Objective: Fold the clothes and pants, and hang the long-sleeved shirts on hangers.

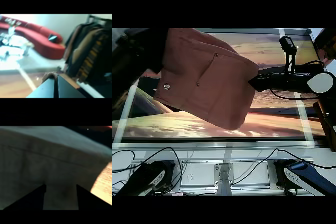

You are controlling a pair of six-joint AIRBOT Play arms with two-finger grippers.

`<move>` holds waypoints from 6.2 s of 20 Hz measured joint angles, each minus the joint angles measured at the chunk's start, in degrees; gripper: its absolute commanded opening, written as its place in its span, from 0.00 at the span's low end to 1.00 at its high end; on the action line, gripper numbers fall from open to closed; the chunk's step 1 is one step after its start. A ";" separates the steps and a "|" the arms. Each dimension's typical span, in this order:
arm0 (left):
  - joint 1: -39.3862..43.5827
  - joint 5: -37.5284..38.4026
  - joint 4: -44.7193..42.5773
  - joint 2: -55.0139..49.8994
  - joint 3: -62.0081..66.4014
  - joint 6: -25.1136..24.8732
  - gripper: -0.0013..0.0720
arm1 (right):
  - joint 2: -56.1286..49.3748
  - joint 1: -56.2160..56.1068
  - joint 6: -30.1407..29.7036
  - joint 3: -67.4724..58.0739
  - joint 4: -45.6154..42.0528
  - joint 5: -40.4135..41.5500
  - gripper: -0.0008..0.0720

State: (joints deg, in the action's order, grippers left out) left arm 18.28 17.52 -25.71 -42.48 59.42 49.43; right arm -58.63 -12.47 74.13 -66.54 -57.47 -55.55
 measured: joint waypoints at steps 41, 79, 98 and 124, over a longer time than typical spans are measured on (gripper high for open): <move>-25.75 23.37 -27.04 -24.35 -7.74 3.10 0.97 | -31.54 6.71 9.11 11.93 19.93 11.54 0.77; -29.73 53.46 -12.33 -39.06 -1.03 -17.11 0.04 | -35.78 6.71 -1.77 -7.69 20.83 9.31 0.02; -16.04 35.85 -15.82 -38.42 -2.82 12.44 0.97 | -33.00 7.10 -2.58 -13.25 9.70 27.91 0.02; -15.54 36.41 -8.83 -45.83 -3.02 -21.99 0.96 | -39.58 7.13 2.38 -13.25 9.05 40.57 0.02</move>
State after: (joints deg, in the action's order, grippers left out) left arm 2.74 53.93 -34.54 -88.31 56.40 27.44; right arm -98.21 -5.34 76.51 -79.79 -48.42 -14.98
